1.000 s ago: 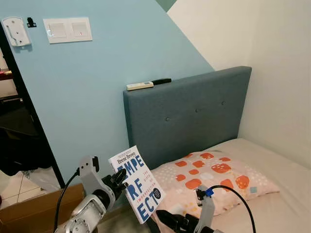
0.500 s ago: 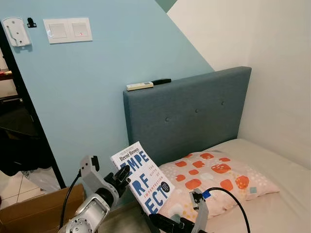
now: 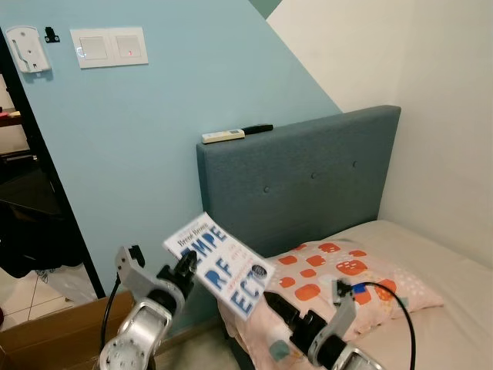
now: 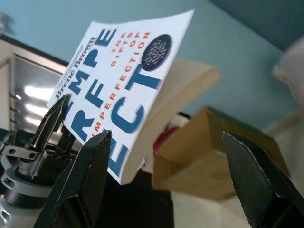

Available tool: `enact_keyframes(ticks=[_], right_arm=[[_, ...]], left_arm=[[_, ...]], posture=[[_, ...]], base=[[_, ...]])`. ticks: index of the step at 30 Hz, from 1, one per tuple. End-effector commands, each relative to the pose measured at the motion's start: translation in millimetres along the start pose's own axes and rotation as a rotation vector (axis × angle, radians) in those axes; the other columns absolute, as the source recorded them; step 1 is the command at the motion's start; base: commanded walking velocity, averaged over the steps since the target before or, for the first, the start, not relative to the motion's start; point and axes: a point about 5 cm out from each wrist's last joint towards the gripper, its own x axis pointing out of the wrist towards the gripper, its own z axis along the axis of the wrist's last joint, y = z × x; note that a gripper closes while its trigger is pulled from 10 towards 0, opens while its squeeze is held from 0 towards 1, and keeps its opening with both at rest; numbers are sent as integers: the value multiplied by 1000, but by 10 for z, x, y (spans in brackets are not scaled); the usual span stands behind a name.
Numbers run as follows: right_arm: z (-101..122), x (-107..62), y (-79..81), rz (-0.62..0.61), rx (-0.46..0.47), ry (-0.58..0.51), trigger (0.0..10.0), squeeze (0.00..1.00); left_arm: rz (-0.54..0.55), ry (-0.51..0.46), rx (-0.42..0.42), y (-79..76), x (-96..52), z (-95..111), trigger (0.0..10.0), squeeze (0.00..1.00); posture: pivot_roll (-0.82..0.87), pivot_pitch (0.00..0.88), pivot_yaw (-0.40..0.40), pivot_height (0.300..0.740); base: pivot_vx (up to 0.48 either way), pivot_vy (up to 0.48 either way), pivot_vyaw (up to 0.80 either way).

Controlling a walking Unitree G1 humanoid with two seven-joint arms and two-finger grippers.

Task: Clean up the room

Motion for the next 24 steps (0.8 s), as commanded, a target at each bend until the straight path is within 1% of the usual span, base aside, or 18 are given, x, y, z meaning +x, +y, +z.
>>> enact_keyframes(ticks=[1,3,5,7,8,9,11,12,13,14,15,16,20,22,23,24], right_arm=[[66,17,43,28,33,-42,10000,0],[66,17,43,28,33,-42,10000,0],[126,47,87,41,60,-61,10000,0],[126,47,87,41,60,-61,10000,0],[147,62,124,62,78,-65,10000,0],[167,67,190,115,112,-68,10000,0],[167,67,190,115,112,-68,10000,0],[182,63,257,175,146,-67,10000,0],[182,63,257,175,146,-67,10000,0],[181,48,309,229,170,-52,10000,0],[181,48,309,229,170,-52,10000,0],[177,37,335,258,180,-39,10000,0],[165,30,342,267,184,-27,10000,0],[163,62,315,250,230,-34,10000,0],[163,62,315,250,230,-34,10000,0],[166,80,303,241,254,-42,10000,0]], left_arm=[[-46,-15,-46,-76,31,24,10000,0],[-46,-15,-46,-76,31,24,10000,0],[-85,20,-29,-120,34,-3,10000,0],[-85,20,-29,-120,34,-3,10000,0],[-93,38,-14,-120,23,-23,10000,0],[-89,42,3,-105,10,-26,10000,0],[-89,42,3,-105,10,-26,10000,0],[-76,36,16,-78,1,-13,10000,0],[-76,36,16,-78,1,-13,10000,0],[-58,18,19,-46,-3,17,10000,0],[-58,18,19,-46,-3,17,10000,0],[-44,5,13,-21,0,43,10000,0],[-39,3,4,-8,3,56,10000,0],[-53,29,-16,-24,-2,26,10000,0],[-53,29,-16,-24,-2,26,10000,0],[-62,42,-23,-33,-7,6,10000,0]], posture=[[-39,64,66,740],[-39,64,66,740],[-38,67,70,740],[-38,67,70,740],[-36,68,69,740],[-33,68,69,740],[-33,68,69,740],[-31,68,69,740],[-31,68,69,740],[-31,68,70,740],[-31,68,70,740],[-32,68,69,740],[-32,69,69,740],[-29,71,72,740],[-29,71,72,740],[-29,71,72,740]], base=[[0,0,0],[0,0,0],[0,0,0],[0,0,0],[0,0,0],[0,0,0],[0,0,0],[0,0,0],[0,0,0],[0,0,0],[0,0,0],[0,0,0],[0,0,0],[0,0,0],[0,0,0],[0,0,0]])
